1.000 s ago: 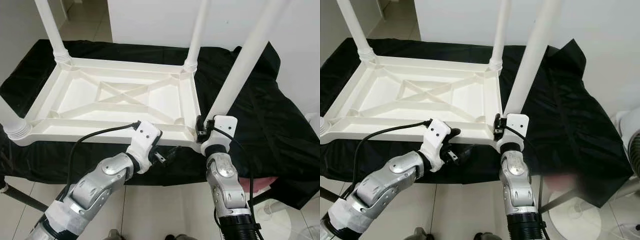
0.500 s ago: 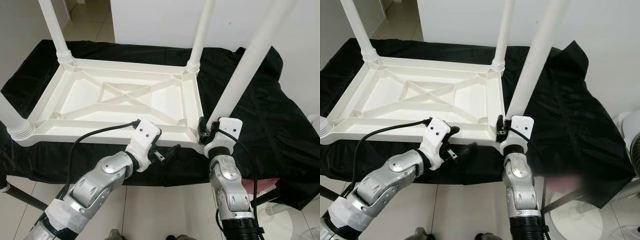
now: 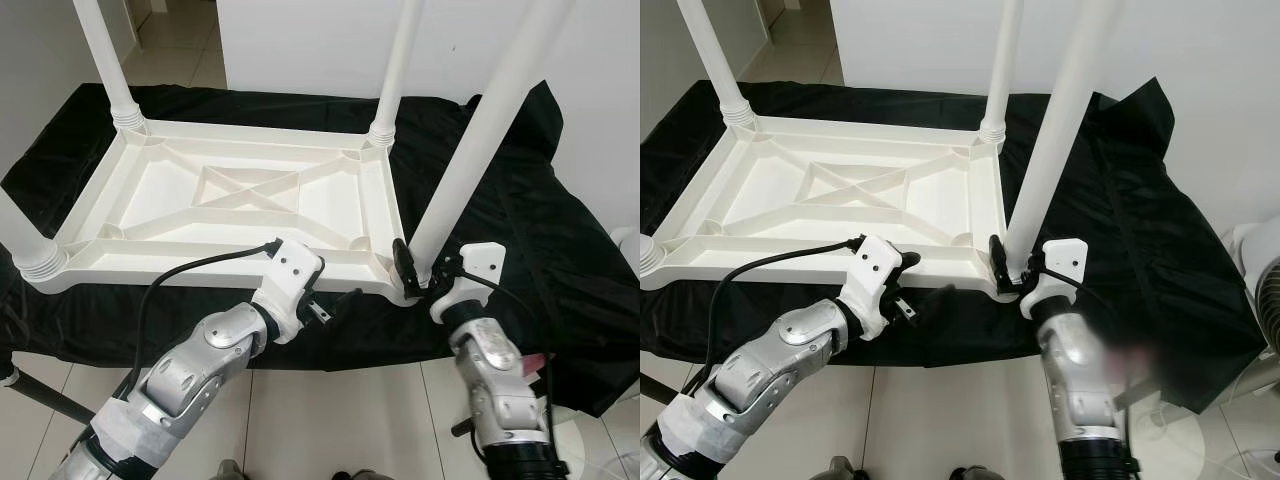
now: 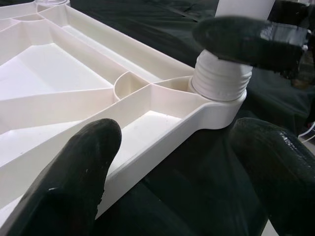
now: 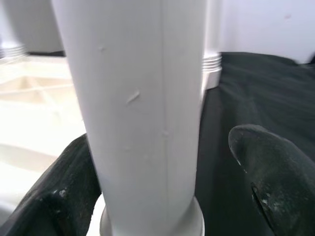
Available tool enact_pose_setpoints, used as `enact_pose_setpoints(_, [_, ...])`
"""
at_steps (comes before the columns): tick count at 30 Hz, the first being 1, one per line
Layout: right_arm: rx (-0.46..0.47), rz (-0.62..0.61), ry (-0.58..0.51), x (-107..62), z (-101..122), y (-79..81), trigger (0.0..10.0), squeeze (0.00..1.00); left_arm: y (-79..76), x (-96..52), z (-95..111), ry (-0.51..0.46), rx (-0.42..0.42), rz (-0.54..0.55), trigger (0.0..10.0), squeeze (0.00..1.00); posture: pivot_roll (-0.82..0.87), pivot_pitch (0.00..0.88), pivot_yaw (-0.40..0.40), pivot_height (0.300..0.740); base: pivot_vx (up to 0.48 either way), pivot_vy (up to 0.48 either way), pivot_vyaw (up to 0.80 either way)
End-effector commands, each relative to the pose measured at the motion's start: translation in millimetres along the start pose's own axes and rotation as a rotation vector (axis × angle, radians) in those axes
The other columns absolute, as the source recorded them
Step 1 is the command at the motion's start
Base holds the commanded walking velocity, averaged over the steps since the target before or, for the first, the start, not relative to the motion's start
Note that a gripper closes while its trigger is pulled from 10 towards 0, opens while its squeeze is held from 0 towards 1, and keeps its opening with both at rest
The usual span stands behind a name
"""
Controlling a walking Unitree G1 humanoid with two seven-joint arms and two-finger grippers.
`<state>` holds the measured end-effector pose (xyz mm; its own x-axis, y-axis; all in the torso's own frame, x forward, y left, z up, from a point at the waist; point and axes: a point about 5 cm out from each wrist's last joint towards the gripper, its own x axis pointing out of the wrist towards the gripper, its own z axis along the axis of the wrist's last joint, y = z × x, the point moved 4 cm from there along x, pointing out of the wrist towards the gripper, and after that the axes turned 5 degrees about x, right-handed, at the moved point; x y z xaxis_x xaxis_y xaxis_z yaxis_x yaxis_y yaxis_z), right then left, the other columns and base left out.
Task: Building children table
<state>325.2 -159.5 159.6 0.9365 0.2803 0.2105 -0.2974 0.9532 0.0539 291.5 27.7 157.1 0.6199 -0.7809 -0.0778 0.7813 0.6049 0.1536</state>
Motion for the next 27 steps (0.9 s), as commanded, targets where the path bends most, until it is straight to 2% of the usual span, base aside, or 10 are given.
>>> enact_pose_setpoints(1, [0.006,0.041,0.01,0.1,-1.9,-0.6,10.0,0.0,-18.8,-0.7,-1.4,-0.01,0.005,-0.193,10.0,0.0,-0.02,0.068,-0.034,0.74,0.0,0.0,0.0])
enact_pose_setpoints(10, [-0.04,0.252,0.054,14.7,-3.3,-4.2,10.0,0.0,-16.8,0.6,-0.1,-0.009,0.016,-0.205,10.0,0.0,-0.01,0.076,-0.029,0.74,0.0,0.0,0.0])
enact_pose_setpoints(14, [-0.057,0.297,0.064,19.3,-4.1,-3.3,10.0,0.0,-18.2,1.3,2.8,-0.019,0.015,-0.207,10.0,0.0,-0.01,0.08,-0.033,0.74,0.0,0.0,0.0])
enact_pose_setpoints(15, [-0.056,0.303,0.068,21.7,-4.5,-3.5,6.0,0.0,-18.5,1.9,4.3,-0.024,0.018,-0.206,10.0,0.0,-0.01,0.081,-0.034,0.74,0.0,0.0,0.0])
enact_pose_setpoints(17, [-0.054,0.307,0.069,23.3,-4.7,-3.7,6.0,0.0,-18.7,2.3,5.2,-0.027,0.02,-0.206,10.0,0.0,-0.01,0.081,-0.034,0.74,0.0,0.0,0.0])
enact_pose_setpoints(18, [-0.054,0.316,0.076,24.9,-5.7,-3.2,1.8,0.0,-17.8,2.7,5.8,-0.028,0.026,-0.202,10.0,0.0,-0.01,0.082,-0.035,0.74,0.0,0.0,0.0])
enact_pose_setpoints(19, [-0.058,0.322,0.085,26.2,-7.6,-4.2,0.0,0.0,-16.6,2.8,6.2,-0.028,0.029,-0.199,10.0,0.0,0.0,0.083,-0.036,0.74,0.0,0.0,0.0])
enact_pose_setpoints(27, [-0.058,0.325,0.117,26.0,-16.4,-10.1,0.0,0.0,-16.2,2.7,6.4,-0.027,0.037,-0.191,10.0,0.0,0.0,0.087,-0.038,0.74,0.0,0.0,0.0])
